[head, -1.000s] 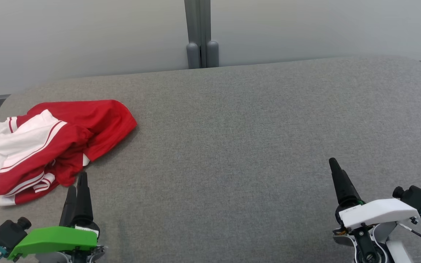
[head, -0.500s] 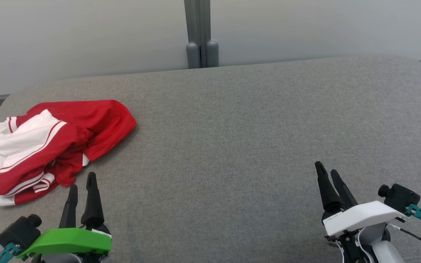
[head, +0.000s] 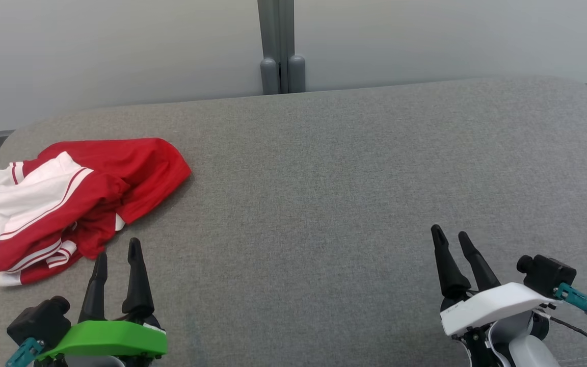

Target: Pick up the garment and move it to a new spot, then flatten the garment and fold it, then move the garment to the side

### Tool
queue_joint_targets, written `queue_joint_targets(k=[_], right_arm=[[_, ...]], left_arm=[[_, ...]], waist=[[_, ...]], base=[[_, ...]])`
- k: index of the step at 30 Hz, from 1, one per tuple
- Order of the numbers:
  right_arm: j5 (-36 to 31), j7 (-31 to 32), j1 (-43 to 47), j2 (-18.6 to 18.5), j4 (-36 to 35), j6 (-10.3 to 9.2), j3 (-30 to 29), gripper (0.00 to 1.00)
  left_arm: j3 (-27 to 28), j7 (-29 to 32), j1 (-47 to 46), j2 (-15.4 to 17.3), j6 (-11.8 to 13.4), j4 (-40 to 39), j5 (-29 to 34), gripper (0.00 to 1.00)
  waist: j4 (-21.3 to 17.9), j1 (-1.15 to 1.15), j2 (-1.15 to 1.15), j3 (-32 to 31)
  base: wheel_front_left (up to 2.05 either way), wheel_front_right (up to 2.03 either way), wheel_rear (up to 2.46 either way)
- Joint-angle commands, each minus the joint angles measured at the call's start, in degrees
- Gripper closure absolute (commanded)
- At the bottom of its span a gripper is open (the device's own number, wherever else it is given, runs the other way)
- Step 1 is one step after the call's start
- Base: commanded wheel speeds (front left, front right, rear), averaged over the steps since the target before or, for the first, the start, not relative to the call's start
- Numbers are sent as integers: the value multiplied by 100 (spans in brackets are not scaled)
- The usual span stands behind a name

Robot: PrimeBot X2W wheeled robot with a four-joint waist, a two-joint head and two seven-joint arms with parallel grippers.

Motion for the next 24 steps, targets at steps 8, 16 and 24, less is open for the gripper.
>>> queue_joint_targets(k=[8, 16, 24], right_arm=[[-655, -165, -22, -32, -84, 16, 222, 0], [-1046, -285, 4, -35, -186, 17, 106, 0], [-1435, -388, 36, -38, -158, 17, 44, 0]], left_arm=[[-76, -161, 52, 54, 67, -168, 642, 0], [-100, -273, 127, 55, 66, -224, 1048, 0], [26, -380, 133, 56, -70, -160, 1411, 0]], waist=[[-2, 0, 0, 7], [-11, 0, 0, 13], [-26, 0, 0, 40]], base=[[0, 0, 0], [0, 0, 0], [0, 0, 0]])
